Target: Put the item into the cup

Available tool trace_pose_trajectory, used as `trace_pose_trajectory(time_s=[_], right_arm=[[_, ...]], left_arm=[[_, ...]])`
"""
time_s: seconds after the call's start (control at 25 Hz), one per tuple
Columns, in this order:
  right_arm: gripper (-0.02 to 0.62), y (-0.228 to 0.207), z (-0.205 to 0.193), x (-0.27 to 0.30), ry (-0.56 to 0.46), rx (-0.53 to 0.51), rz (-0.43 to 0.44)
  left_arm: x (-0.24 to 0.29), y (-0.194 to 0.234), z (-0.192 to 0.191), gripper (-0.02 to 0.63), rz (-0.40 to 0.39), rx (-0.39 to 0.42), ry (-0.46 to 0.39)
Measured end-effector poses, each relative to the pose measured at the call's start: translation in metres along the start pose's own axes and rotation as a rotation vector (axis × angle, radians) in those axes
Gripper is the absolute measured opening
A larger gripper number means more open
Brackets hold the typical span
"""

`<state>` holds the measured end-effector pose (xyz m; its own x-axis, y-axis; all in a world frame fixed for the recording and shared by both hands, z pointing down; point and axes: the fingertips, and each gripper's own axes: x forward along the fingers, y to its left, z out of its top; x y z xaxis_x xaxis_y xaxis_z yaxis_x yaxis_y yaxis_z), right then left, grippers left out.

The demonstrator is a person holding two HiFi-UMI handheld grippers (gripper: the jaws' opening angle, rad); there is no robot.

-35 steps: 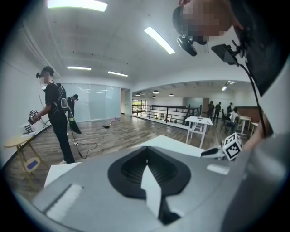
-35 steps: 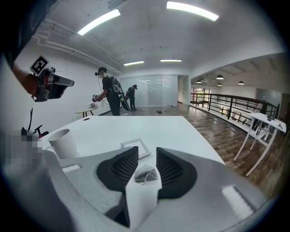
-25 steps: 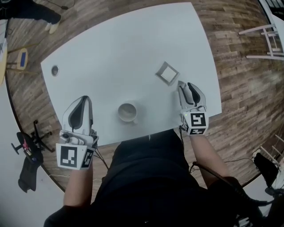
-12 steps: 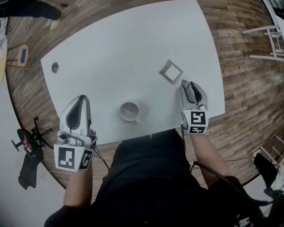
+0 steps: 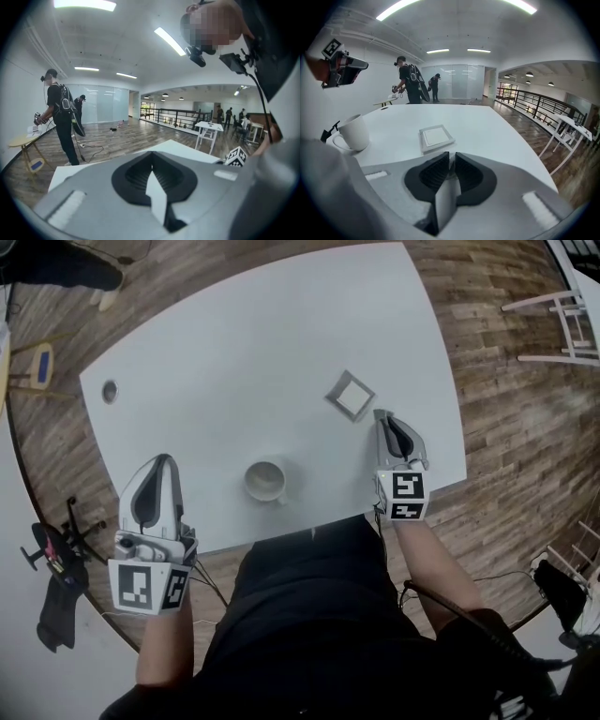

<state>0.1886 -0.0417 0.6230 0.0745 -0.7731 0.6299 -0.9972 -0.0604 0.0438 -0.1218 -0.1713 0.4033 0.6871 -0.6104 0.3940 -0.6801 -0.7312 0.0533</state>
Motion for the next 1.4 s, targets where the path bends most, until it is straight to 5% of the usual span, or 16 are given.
trace_pose_trajectory(time_s=[0.24,1.4], right_arm=[[0.008,0.027,0.003,0.018,-0.014,0.059,-0.009],[0.006,0.006,0.03,-0.025,-0.119,0.036,-0.008]], left_arm=[[-0.015,0.038,-0.024,-0.002,0.045,-0.026,0.039],[-0.039,0.001,-0.013,-0.002,0.043,0.01,-0.078]])
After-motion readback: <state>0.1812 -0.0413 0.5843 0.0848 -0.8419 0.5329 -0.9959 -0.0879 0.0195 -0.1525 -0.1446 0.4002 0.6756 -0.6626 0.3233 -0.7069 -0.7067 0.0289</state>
